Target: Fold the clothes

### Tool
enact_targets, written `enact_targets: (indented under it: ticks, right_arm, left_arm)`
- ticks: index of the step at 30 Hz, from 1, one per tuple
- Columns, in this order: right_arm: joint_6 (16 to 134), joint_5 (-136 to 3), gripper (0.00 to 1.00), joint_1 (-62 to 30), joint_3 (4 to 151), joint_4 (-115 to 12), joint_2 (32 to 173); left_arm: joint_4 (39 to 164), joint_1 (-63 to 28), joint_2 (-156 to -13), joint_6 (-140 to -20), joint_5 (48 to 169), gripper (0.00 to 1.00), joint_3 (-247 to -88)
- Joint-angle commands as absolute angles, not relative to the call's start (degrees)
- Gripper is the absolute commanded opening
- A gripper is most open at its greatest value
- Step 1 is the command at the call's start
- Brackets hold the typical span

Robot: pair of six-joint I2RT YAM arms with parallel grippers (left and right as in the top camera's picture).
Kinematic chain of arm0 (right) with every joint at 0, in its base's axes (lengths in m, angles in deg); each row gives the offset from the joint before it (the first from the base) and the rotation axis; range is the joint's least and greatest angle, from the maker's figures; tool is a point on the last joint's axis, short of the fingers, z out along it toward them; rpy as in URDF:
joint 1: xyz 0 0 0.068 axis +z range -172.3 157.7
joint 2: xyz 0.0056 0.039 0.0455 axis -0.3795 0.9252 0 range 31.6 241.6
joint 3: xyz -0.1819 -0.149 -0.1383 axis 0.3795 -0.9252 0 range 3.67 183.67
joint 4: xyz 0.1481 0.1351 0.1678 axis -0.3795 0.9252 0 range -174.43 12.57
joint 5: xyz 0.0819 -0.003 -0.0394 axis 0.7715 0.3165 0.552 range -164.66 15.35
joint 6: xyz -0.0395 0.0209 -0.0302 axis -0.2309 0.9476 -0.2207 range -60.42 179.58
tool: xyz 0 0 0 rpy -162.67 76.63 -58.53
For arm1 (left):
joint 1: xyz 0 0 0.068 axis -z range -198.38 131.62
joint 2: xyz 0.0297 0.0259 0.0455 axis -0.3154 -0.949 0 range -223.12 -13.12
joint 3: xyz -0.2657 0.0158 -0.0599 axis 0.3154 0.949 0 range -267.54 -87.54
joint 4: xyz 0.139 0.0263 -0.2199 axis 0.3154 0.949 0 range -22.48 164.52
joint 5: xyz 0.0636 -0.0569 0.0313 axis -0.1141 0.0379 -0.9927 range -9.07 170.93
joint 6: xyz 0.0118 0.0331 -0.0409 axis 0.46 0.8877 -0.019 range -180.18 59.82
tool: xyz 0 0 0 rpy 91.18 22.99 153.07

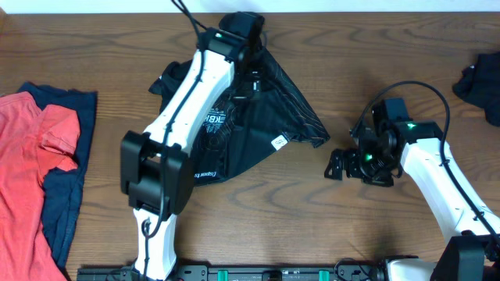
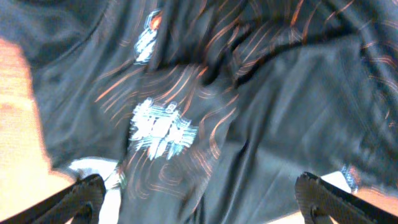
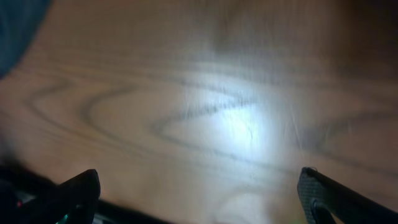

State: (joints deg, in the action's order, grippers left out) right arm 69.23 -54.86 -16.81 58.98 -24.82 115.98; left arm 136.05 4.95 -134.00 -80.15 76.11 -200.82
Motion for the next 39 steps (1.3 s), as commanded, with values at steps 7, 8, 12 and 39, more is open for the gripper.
enact_targets:
  ticks: [7, 8, 12, 39]
  right_arm:
    - [69.74, -54.05, 0.99, -20.76, 63.7, -27.81, 116.06]
    - [69.17, -54.05, 0.99, -21.31, 64.64, -27.33, 116.06]
    - [66.15, -54.03, 0.99, -22.69, 70.52, -22.76, 116.17]
    - [63.81, -49.99, 0.99, -14.62, 78.28, -13.32, 116.87]
  left_arm:
    - [139.79, 1.8, -129.58, -80.24, 78.69, 0.99, -194.83]
    - [138.7, 1.67, -129.6, -79.1, 79.93, 0.99, -194.02]
    - [131.55, 1.19, -129.93, -77.29, 82.16, 0.99, -189.91]
    - [118.37, -1.46, -143.11, -76.32, 86.12, 0.06, -188.56]
